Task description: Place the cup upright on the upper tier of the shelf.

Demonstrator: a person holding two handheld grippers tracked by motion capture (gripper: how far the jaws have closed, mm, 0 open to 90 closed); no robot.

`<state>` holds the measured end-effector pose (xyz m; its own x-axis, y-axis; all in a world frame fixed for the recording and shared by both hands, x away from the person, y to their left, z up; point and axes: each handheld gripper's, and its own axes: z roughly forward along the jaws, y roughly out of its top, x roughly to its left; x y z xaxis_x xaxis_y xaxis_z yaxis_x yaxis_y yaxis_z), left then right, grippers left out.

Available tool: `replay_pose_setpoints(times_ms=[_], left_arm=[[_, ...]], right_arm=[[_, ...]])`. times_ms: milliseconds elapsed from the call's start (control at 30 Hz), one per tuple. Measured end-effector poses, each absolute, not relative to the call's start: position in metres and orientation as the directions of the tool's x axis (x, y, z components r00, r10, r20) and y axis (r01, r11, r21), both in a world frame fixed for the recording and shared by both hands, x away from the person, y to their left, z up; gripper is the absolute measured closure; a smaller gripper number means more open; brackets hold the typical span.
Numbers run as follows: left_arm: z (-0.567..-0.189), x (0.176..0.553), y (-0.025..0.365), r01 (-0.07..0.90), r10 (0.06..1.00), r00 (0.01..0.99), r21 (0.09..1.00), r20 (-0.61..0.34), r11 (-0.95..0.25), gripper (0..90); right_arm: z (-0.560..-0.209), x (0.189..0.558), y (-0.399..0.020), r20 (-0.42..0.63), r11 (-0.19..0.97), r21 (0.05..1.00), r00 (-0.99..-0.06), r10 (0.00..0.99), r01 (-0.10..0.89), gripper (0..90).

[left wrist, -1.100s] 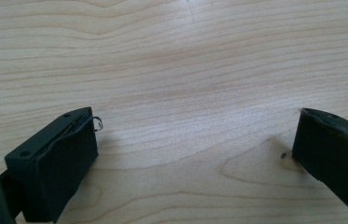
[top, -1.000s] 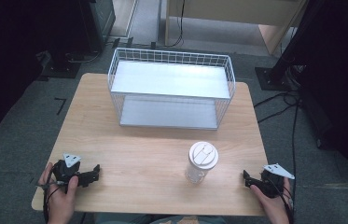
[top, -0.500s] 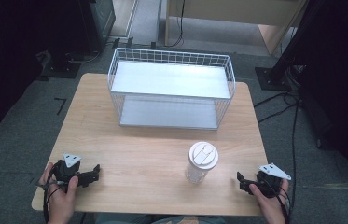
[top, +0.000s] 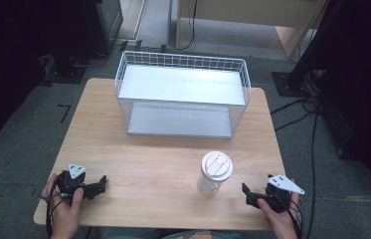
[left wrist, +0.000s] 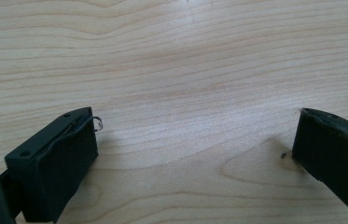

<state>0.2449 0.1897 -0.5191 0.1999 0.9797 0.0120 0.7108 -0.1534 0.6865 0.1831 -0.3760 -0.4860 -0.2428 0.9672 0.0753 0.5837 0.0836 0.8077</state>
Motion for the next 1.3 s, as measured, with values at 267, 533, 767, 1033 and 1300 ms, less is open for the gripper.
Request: replay_pose_setpoints(times_ms=[267, 533, 767, 1033, 1300], left_arm=[[-0.519, 0.245, 0.19, 0.711, 0.98, 0.2, 0.686, 0.012, -0.154, 0.2], [-0.519, 0.245, 0.19, 0.711, 0.98, 0.2, 0.686, 0.012, -0.154, 0.2], [-0.519, 0.245, 0.19, 0.711, 0.98, 0.2, 0.687, 0.012, -0.153, 0.2], [-0.519, 0.245, 0.19, 0.711, 0.98, 0.2, 0.686, 0.012, -0.154, 0.2], [-0.519, 0.245, 0.19, 0.711, 0.98, 0.2, 0.687, 0.012, -0.153, 0.2]], right_arm=[[-0.478, 0.18, -0.358, 0.076, 0.106, 0.82, -0.291, 0.954, 0.562, 0.0], [-0.474, 0.178, -0.345, 0.076, 0.122, 0.831, -0.328, 0.942, 0.543, 0.0], [-0.471, 0.175, -0.336, 0.076, 0.13, 0.842, -0.354, 0.932, 0.523, 0.0], [-0.468, 0.173, -0.323, 0.09, 0.137, 0.849, -0.394, 0.915, 0.51, 0.0], [-0.466, 0.171, -0.314, 0.099, 0.139, 0.857, -0.424, 0.9, 0.496, 0.0]])
